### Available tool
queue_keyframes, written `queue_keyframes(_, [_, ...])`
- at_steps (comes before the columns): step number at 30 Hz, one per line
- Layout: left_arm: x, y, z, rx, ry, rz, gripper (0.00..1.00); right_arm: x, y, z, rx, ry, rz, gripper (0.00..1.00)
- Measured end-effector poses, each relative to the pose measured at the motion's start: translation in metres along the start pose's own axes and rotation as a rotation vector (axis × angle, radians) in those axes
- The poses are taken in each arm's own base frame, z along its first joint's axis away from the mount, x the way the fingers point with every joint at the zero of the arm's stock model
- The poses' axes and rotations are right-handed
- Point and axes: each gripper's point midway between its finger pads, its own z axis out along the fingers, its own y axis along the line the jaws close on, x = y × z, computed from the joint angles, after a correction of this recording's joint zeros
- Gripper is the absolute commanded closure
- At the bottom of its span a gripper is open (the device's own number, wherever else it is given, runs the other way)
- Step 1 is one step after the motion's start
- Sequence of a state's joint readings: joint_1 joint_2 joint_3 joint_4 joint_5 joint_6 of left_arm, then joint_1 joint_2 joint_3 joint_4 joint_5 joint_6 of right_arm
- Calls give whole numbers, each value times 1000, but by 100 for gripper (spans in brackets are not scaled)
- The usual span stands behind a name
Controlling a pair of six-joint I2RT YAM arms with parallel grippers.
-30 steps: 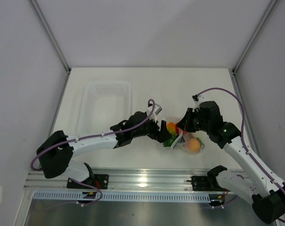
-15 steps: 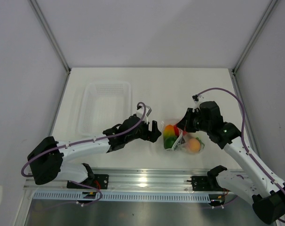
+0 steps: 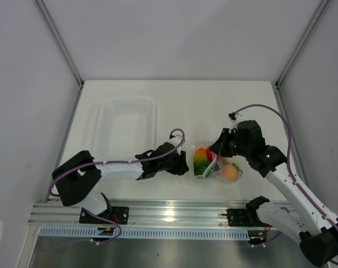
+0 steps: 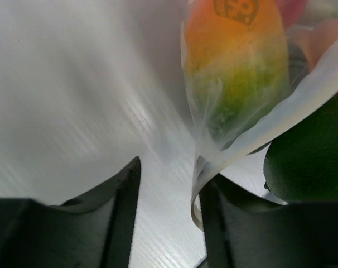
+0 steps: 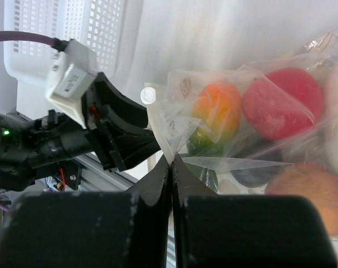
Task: Place the food in the zip-top bag and seal the zipper
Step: Adjust the zipper food storage bag at the center of the board.
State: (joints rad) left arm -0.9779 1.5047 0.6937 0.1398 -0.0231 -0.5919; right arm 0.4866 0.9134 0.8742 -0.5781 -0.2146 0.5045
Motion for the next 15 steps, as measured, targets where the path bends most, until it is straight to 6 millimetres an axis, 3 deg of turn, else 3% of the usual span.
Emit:
queue_keyframes(7, [10, -9, 6, 48, 49, -21, 99, 0, 0, -1, -1, -2, 0, 100])
queue_keyframes(15, [-16, -27, -4, 83, 8, -6, 99, -2, -3, 0, 15, -12, 1, 100])
